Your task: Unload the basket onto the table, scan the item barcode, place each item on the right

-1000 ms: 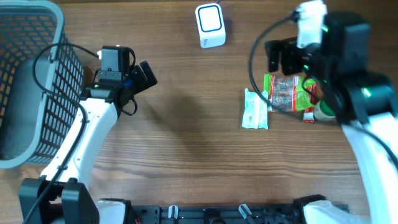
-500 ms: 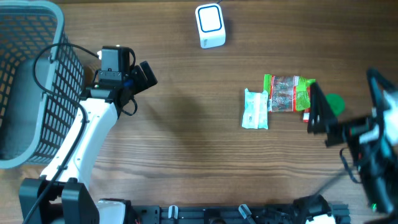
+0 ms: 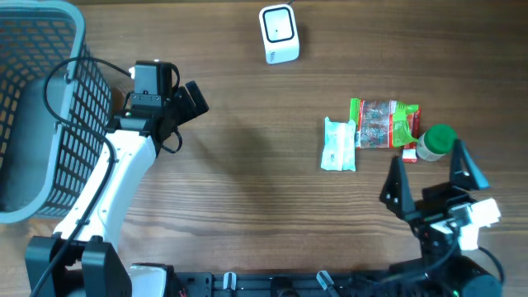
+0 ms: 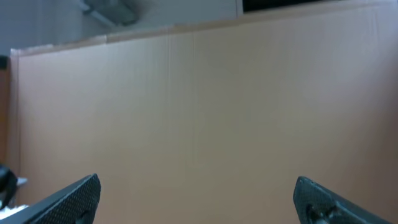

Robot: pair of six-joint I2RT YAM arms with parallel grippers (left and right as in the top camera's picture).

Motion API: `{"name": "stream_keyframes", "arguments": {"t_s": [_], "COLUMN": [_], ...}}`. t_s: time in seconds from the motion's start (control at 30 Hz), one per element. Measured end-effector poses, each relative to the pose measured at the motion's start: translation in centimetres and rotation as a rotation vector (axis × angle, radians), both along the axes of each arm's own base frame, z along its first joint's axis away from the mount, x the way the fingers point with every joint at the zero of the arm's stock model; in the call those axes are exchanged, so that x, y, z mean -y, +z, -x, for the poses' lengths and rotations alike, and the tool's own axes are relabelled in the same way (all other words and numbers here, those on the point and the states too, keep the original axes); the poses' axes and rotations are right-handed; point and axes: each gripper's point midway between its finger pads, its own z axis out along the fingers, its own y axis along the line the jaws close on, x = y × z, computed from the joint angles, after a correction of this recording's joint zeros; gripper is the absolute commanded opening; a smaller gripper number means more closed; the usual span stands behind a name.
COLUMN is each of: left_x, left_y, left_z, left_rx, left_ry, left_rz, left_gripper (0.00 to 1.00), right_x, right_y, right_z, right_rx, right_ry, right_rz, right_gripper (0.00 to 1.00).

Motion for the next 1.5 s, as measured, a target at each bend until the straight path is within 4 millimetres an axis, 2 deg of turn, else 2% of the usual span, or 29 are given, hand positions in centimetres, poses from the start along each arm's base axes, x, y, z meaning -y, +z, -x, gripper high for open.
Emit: {"name": "stream_keyframes", "arguments": {"t_s": [0.1,0.27,0.43,0.5,0.57,0.83,1.5], "left_x": [0.0,0.0,0.0,0.0,0.0,0.0,0.0], "left_y": [0.0,0.0,0.0,0.0,0.0,0.0,0.0], "left_z": [0.0,0.0,0.0,0.0,0.0,0.0,0.0], "left_rx": [0.0,0.0,0.0,0.0,0.0,0.0,0.0], "left_ry": [0.0,0.0,0.0,0.0,0.0,0.0,0.0], "left_rz": [0.0,0.0,0.0,0.0,0.0,0.0,0.0], "left_gripper": [1.0,1.0,1.0,1.0,1.0,1.0,1.0], "right_x": [-0.2,-0.5,-0.8,-0.9,-0.7,1.0,1.0], "right_y": [-2.4,-7.7,-12.5,-15.6,-17.4,-17.3,-17.3], "right_z": [-1.1,-3.1,-4.4,-4.7,-4.8,-5.1,-5.1], "right_rx": [-0.038,-0.158,-0.33,-0.453,-0.52,-0.515,-0.513], "right_ry": [0.014,0.017,0.016,0.012,0.002,-0.078,-0.081], "right_rz": [-0.02,-0.015,0.012,0.035,0.058,0.073,0.083], "right_gripper": [1.0,0.99,1.0,1.0,1.0,1.0,1.0]}}
